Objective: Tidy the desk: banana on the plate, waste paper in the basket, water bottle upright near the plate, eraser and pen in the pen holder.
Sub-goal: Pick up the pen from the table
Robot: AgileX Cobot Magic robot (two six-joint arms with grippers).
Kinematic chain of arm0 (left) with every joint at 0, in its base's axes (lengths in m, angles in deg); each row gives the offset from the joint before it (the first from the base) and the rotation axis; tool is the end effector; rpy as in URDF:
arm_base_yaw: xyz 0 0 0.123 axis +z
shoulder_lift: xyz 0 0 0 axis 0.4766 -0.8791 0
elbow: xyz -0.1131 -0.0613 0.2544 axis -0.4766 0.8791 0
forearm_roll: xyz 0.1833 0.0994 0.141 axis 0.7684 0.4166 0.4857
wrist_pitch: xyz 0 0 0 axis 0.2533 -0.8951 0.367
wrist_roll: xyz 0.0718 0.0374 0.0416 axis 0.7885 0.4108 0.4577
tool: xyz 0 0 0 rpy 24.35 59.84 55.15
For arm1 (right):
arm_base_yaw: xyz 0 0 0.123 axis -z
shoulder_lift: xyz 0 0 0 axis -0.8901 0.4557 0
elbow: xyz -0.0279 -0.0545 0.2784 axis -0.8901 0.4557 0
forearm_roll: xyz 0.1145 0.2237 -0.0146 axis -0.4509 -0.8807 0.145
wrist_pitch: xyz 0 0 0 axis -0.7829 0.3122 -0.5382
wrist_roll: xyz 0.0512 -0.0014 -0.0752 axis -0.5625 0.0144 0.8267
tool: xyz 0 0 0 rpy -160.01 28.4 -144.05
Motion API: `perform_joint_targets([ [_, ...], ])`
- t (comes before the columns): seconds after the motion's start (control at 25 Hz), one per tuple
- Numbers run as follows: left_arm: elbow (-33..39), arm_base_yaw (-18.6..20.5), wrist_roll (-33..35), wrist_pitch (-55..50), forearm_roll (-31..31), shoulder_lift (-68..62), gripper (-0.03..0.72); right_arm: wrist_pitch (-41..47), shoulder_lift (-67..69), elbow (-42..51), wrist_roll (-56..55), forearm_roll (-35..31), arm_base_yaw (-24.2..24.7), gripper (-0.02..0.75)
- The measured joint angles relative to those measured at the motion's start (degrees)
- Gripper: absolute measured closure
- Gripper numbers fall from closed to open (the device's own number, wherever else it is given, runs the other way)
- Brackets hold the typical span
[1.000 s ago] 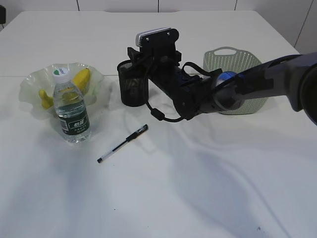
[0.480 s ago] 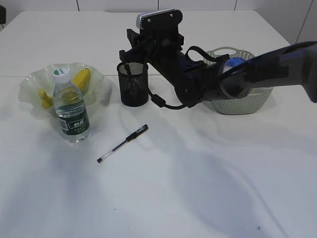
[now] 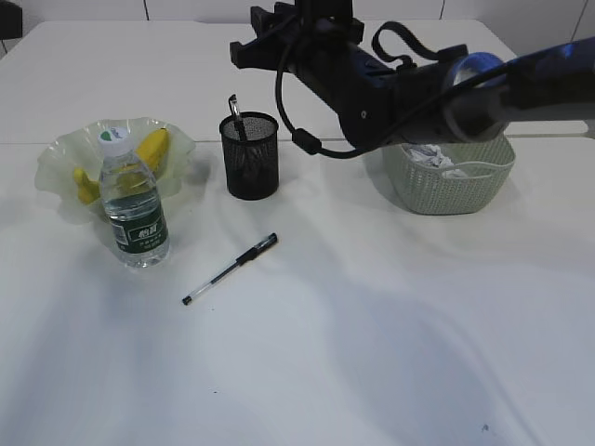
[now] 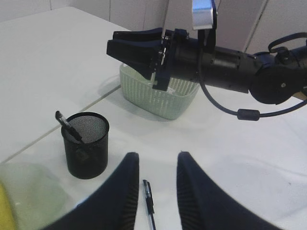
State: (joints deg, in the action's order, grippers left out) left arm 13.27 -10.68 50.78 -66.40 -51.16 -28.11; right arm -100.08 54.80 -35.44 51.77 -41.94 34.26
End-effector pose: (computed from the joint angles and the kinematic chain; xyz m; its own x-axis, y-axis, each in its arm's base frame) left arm 0.2958 0.0087 0.3488 -0.2895 0.1525 -0.9450 0.7673 0.6272 -0.1339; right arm 0.4556 0.2403 0.2414 0.0731 -0.0266 -0.9970 -0.4031 0.9136 -0.0539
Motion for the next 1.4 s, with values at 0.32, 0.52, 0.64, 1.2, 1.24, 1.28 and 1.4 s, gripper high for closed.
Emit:
perform_joint_targets([
  [0.32,0.00,-9.02,1.67,13.38,-0.38,0.00,0.513,5.20,-6.70,0.00,8.56,-3.33,0.00,0.645],
  [0.52,0.00,-13.81,3.16,24.16,-1.40,-0.09,0.513,12.27,-9.78,0.00,15.34,-7.70,0.00,0.739],
  [0.64,0.00,-16.29,4.75,30.13,-3.24,-0.09,0.513,15.89,-10.03,0.00,16.69,-9.22,0.00,0.754],
  [1.2,10.41,-21.63,19.85,42.10,-24.87,-0.34,0.566,25.04,-13.73,0.10,20.85,-10.27,1.03,0.754],
  [1.24,10.83,-21.75,20.70,41.30,-25.36,-0.34,0.566,25.95,-14.12,0.10,20.95,-10.27,1.06,0.754],
  [1.28,11.08,-21.85,21.14,40.84,-25.71,-0.34,0.566,26.65,-14.40,0.10,20.93,-10.27,1.28,0.754],
  [1.4,11.23,-23.40,22.88,40.60,-26.00,-0.46,0.566,27.98,-14.87,0.10,21.06,-10.27,1.53,0.754],
])
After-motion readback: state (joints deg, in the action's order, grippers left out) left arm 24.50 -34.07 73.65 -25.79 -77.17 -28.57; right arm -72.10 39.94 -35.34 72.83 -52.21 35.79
